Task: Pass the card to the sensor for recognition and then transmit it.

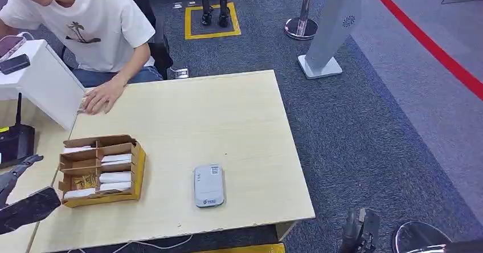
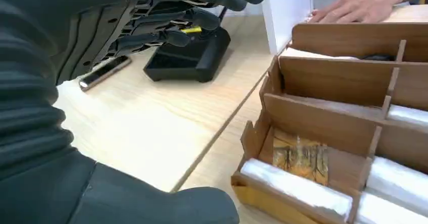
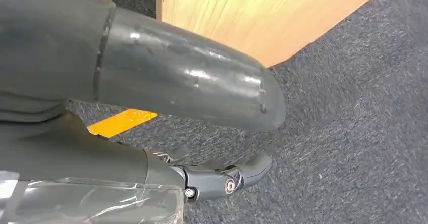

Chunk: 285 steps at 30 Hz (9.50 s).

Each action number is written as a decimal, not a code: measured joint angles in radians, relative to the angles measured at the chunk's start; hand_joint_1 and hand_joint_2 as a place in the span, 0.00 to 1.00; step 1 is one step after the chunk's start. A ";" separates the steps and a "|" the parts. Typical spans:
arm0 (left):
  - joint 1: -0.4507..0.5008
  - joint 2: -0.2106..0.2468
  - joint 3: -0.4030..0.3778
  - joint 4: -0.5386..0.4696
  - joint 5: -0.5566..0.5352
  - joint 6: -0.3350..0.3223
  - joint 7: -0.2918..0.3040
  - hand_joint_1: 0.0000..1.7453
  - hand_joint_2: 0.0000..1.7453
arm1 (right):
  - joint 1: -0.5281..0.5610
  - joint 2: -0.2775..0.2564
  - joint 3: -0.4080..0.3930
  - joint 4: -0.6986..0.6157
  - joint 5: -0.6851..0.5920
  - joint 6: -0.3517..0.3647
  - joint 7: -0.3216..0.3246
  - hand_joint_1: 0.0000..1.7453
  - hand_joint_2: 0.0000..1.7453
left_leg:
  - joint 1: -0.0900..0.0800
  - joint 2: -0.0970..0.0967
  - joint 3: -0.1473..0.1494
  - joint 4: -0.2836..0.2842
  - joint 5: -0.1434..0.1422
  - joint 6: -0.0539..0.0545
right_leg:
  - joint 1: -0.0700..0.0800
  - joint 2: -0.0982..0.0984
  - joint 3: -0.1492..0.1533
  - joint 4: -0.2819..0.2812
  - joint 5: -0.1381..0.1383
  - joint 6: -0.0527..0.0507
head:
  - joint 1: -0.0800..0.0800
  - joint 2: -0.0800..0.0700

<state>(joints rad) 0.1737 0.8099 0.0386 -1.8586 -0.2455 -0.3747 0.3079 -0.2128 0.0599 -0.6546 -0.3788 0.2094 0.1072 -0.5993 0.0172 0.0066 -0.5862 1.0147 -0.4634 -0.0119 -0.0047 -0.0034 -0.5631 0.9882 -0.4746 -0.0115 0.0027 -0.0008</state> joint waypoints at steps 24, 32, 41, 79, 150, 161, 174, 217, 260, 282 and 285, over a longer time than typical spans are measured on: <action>-0.242 -0.084 -0.220 0.225 -0.174 0.050 -0.085 0.00 1.00 | -0.017 0.002 0.063 0.008 -0.035 -0.012 0.003 0.00 0.00 | 0.000 0.001 0.000 0.000 0.000 0.000 | 0.000 0.001 0.000 0.000 0.000 0.000 | 0.000 0.000; -0.235 -0.038 -0.221 0.215 -0.092 0.031 -0.059 0.00 1.00 | -0.016 0.002 0.068 0.011 -0.059 -0.013 0.003 0.00 0.00 | 0.000 0.000 0.000 0.000 0.000 0.000 | 0.000 0.001 0.000 0.000 0.000 0.000 | 0.000 0.000; -0.232 -0.003 -0.220 0.194 -0.084 0.020 -0.049 0.00 1.00 | -0.016 0.002 0.072 0.015 -0.063 -0.013 0.003 0.00 0.00 | 0.000 0.000 0.000 0.000 0.000 0.000 | 0.000 0.001 0.000 0.000 0.000 0.000 | 0.000 0.000; 0.278 -0.163 -0.073 -0.162 -0.198 0.243 0.002 0.00 1.00 | -0.002 -0.001 0.074 0.022 -0.119 -0.017 -0.011 0.00 0.00 | 0.000 0.000 0.000 0.000 0.000 0.000 | 0.000 0.000 0.001 0.000 0.000 0.001 | 0.000 0.000; -0.172 -0.021 -0.174 0.122 -0.235 0.005 -0.032 0.00 1.00 | -0.014 -0.001 0.139 0.041 -0.121 -0.010 0.006 0.00 0.00 | 0.000 -0.001 0.000 0.000 0.001 0.000 | 0.000 -0.001 0.000 0.000 0.001 0.000 | 0.001 0.000; -0.297 0.023 -0.295 0.175 -0.280 -0.004 -0.046 0.00 1.00 | -0.015 -0.001 0.148 0.042 -0.132 -0.010 0.006 0.00 0.00 | 0.000 0.000 0.000 0.001 0.001 0.000 | 0.000 0.000 0.000 0.000 0.001 0.000 | 0.001 0.000; -0.331 0.047 -0.344 0.194 -0.189 -0.030 -0.041 0.00 1.00 | -0.015 -0.001 0.151 0.043 -0.137 -0.010 0.006 0.00 0.00 | 0.000 0.000 0.000 0.001 0.001 0.000 | 0.000 0.000 0.000 0.000 0.001 0.000 | 0.000 0.000; -0.629 0.158 -0.596 0.227 0.064 -0.121 0.007 0.00 1.00 | -0.038 -0.001 0.175 0.043 -0.151 -0.024 0.021 0.00 0.00 | 0.000 0.000 0.000 0.001 0.001 -0.001 | 0.000 0.001 0.000 0.000 0.001 0.000 | 0.001 0.000; 0.488 0.359 0.122 -0.355 0.120 0.185 0.203 0.00 1.00 | -0.025 -0.001 0.189 0.062 -0.208 -0.009 0.001 0.00 0.00 | 0.000 -0.001 -0.001 0.000 0.000 0.000 | 0.000 -0.003 0.001 0.000 0.000 0.000 | 0.000 0.000; 0.035 0.159 -0.200 -0.013 0.001 0.066 0.046 0.00 1.00 | -0.028 -0.001 0.198 0.066 -0.203 -0.012 0.012 0.00 0.00 | 0.000 -0.003 -0.001 0.001 0.001 0.000 | 0.000 -0.004 0.001 0.000 0.000 0.000 | 0.000 0.000; 0.029 0.155 -0.213 -0.002 0.004 0.067 0.046 0.00 1.00 | -0.028 -0.001 0.199 0.068 -0.201 -0.012 0.012 0.00 0.00 | 0.000 -0.003 -0.001 0.001 0.001 0.000 | 0.000 -0.004 0.001 0.000 0.000 0.000 | 0.000 0.000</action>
<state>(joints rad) 0.2023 0.9651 -0.1739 -1.8609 -0.2419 -0.3079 0.3536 -0.2405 0.0591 -0.4559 -0.3113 0.0080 0.0950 -0.5875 0.0176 0.0035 -0.5870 1.0153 -0.4627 -0.0119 -0.0043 -0.0074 -0.5624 0.9882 -0.4745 -0.0116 0.0027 -0.0008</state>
